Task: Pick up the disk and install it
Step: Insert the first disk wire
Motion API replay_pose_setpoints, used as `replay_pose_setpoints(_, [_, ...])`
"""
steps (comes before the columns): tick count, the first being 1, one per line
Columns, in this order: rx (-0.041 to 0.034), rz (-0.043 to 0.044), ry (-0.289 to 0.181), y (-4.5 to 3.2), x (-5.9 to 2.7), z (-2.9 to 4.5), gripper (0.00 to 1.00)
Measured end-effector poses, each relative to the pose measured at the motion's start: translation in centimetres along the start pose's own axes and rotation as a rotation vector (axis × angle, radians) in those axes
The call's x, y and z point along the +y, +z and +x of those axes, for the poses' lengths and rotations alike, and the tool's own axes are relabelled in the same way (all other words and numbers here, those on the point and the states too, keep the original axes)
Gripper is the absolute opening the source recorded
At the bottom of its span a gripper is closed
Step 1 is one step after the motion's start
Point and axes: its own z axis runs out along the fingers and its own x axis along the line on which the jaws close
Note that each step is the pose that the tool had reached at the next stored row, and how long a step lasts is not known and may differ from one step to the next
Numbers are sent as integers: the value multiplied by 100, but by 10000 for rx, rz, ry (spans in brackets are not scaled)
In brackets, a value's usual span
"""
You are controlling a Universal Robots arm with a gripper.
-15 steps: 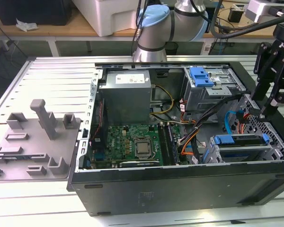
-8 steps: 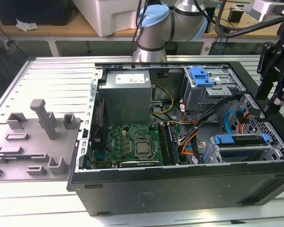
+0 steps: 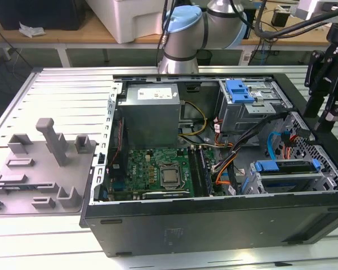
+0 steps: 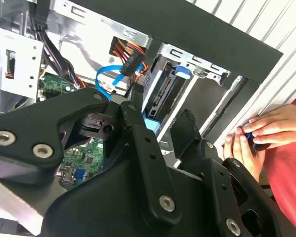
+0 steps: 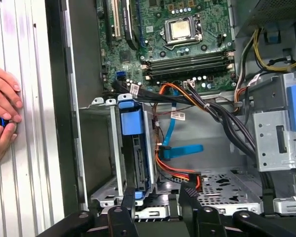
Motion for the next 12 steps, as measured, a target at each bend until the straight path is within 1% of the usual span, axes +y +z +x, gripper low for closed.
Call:
replay_pose_setpoints(2, [102, -6, 2, 1, -11, -56, 50])
replay_pose_setpoints(3, [230, -11, 4, 2, -22, -102, 50])
replay_pose_setpoints(4, [333, -16, 6, 5, -33, -134, 50])
replay_pose_setpoints(5, [463, -22, 10, 4, -48, -176, 50])
replay_pose_setpoints(7, [587, -32, 11, 2, -69, -223, 50])
replay_pose_setpoints(9, [754, -52, 11, 1, -104, -298, 50])
replay_pose_setpoints(11, [881, -58, 14, 7, -114, -348, 50])
replay_pose_setpoints(12, [966, -54, 17, 17, -113, -380, 50])
